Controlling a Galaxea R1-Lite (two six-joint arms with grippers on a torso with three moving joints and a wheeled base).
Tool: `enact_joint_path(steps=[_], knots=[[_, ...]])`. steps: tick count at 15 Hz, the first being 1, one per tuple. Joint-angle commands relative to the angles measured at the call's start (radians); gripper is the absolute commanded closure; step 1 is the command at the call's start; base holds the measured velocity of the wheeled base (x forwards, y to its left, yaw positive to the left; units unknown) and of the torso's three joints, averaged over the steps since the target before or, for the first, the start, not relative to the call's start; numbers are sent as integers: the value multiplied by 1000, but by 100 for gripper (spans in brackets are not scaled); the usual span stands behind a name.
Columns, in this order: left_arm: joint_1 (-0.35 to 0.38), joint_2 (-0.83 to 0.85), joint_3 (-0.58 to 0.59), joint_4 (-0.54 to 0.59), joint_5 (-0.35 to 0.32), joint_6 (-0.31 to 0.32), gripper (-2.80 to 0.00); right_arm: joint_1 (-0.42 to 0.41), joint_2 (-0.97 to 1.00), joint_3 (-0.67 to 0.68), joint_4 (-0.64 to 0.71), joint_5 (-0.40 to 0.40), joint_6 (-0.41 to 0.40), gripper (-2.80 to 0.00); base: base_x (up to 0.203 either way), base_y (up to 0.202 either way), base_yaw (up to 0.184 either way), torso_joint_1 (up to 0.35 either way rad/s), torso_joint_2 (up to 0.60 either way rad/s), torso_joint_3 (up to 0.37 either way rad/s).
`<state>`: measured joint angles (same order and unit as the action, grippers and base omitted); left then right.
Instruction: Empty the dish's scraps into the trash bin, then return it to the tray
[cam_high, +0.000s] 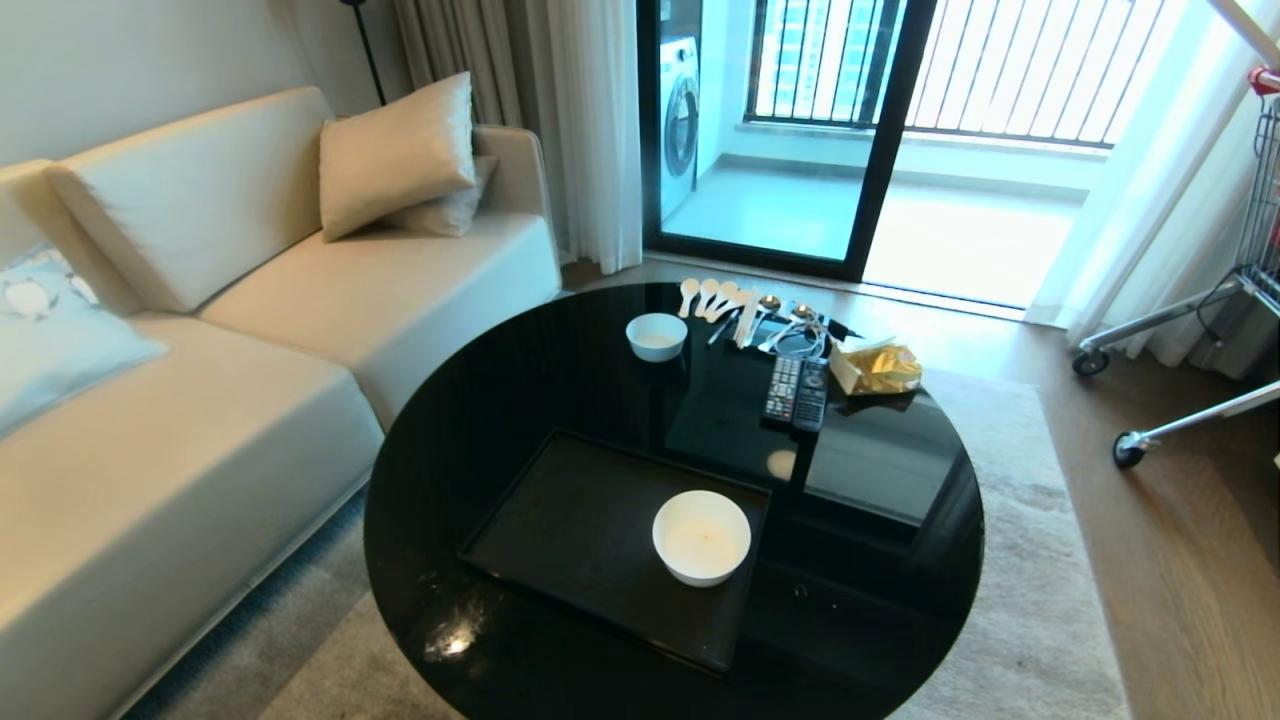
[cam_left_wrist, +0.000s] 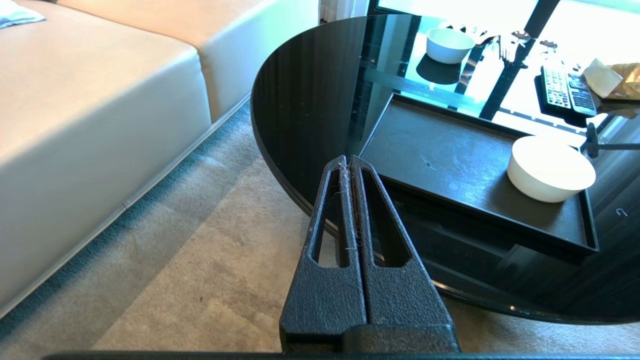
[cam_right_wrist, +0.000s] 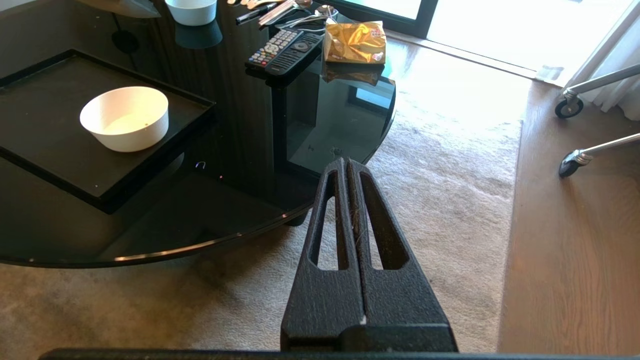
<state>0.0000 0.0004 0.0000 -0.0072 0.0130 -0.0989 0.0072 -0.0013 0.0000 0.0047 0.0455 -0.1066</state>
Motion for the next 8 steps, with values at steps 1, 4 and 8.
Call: enact_joint_path(steps=[1,4,8], knots=[[0,0,0,0,1,-1,0,0,1,0,0,0,-1,0,0,0,0,0,0,0],[0,1,0,0,1,-1,0,0,1,0,0,0,2,0,0,0,0,0,0,0],[0,0,0,0,1,-1,0,0,1,0,-2,0,-3,0,0,0,0,0,0,0]])
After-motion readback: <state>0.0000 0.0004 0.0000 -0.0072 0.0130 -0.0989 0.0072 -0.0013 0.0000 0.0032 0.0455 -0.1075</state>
